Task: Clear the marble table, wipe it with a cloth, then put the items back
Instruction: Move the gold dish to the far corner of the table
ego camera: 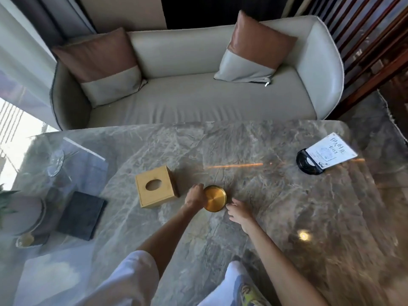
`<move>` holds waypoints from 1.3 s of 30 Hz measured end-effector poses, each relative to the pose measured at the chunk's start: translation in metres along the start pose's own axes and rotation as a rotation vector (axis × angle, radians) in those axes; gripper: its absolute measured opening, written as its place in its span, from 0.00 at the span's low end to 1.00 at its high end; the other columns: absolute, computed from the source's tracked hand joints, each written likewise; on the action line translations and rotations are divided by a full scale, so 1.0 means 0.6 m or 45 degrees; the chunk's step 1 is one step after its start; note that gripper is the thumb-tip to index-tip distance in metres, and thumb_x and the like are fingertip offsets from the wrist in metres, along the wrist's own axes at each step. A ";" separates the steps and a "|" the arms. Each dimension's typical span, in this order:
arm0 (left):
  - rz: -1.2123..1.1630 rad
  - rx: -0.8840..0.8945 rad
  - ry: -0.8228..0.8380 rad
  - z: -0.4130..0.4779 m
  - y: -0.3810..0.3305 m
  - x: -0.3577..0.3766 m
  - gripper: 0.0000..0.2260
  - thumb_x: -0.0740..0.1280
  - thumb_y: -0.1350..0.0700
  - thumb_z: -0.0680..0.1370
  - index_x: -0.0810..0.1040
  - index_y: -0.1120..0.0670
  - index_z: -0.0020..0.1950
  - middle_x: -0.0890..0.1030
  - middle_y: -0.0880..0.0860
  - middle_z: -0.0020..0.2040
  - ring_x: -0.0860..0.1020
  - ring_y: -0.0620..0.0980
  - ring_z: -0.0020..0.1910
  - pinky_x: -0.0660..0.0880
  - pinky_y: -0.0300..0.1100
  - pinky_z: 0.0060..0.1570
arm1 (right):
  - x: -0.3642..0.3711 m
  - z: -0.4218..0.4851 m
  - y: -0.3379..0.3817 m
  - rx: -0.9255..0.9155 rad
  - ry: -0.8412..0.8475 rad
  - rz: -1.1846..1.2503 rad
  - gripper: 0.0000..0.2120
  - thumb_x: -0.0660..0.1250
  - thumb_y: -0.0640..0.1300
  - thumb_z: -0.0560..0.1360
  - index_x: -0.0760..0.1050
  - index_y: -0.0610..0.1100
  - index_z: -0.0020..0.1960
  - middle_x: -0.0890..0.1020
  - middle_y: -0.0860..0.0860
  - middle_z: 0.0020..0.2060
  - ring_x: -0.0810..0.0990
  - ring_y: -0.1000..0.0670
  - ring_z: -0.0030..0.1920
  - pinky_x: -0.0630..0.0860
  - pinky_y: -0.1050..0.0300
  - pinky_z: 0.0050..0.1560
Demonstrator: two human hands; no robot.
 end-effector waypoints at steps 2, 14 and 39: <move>-0.005 -0.008 0.009 0.003 -0.002 0.009 0.14 0.62 0.63 0.72 0.79 0.60 0.56 0.81 0.61 0.57 0.78 0.62 0.58 0.75 0.50 0.54 | 0.006 0.003 -0.007 0.008 0.060 0.034 0.24 0.59 0.37 0.80 0.59 0.37 0.75 0.74 0.35 0.62 0.77 0.40 0.61 0.66 0.46 0.72; -0.268 -0.070 -0.083 -0.061 -0.046 0.032 0.21 0.56 0.56 0.65 0.83 0.60 0.49 0.84 0.61 0.51 0.80 0.62 0.53 0.77 0.49 0.51 | -0.016 -0.029 -0.035 -0.062 0.249 0.244 0.12 0.59 0.37 0.80 0.75 0.50 0.58 0.75 0.36 0.66 0.77 0.43 0.62 0.75 0.51 0.65; -0.142 0.258 0.386 -0.132 -0.595 0.535 0.31 0.64 0.42 0.55 0.83 0.56 0.52 0.85 0.58 0.50 0.82 0.56 0.52 0.77 0.50 0.52 | -0.717 -0.069 -0.258 0.068 -0.333 0.738 0.24 0.60 0.36 0.80 0.62 0.43 0.75 0.74 0.37 0.66 0.75 0.45 0.57 0.72 0.47 0.68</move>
Point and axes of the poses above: each hand's wrist, its own z-axis towards the middle knuckle, its own x-axis out of the palm, y = z × x, the point moved 10 cm from there along z, towards the middle knuckle
